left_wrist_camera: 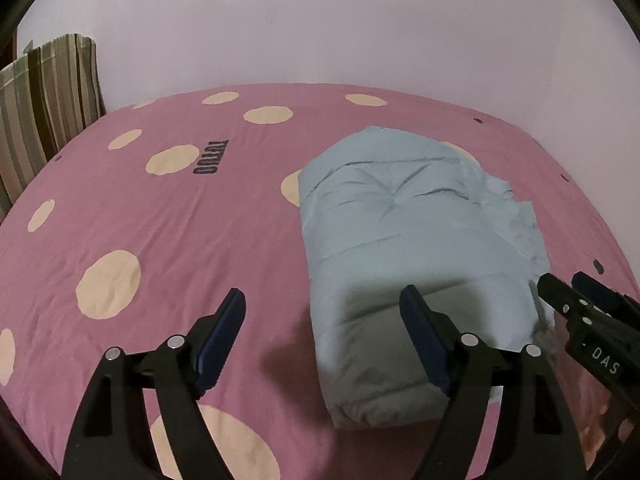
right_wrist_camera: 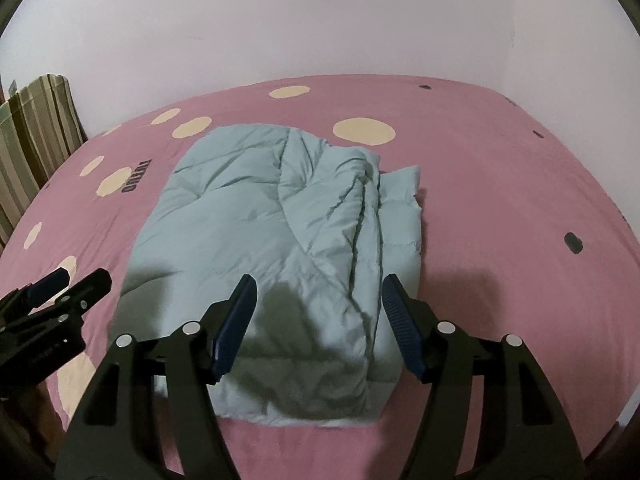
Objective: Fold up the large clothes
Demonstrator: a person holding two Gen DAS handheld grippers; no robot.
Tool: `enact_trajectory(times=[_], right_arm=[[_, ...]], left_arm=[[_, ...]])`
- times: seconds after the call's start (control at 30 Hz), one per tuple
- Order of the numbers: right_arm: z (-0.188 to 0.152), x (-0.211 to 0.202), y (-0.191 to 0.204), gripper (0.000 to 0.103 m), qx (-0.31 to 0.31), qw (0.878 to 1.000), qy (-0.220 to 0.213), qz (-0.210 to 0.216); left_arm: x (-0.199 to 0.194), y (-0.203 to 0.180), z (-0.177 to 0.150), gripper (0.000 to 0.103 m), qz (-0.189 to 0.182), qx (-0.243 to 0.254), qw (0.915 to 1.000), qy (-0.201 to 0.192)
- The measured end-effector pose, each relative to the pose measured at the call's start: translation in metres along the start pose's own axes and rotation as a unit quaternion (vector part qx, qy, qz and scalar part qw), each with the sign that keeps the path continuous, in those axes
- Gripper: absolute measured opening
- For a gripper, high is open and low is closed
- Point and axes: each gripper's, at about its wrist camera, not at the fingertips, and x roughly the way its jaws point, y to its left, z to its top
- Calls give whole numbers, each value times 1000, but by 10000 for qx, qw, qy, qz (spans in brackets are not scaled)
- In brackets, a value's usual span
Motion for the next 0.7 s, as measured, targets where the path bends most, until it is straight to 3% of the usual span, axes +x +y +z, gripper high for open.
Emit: enact_trajectory(times=[0.7], right_arm=[[-7,-83,18,80,-161,9980,-609,-42]], left_arm=[[-87,-2,-9,80,75,0,9985,-545]])
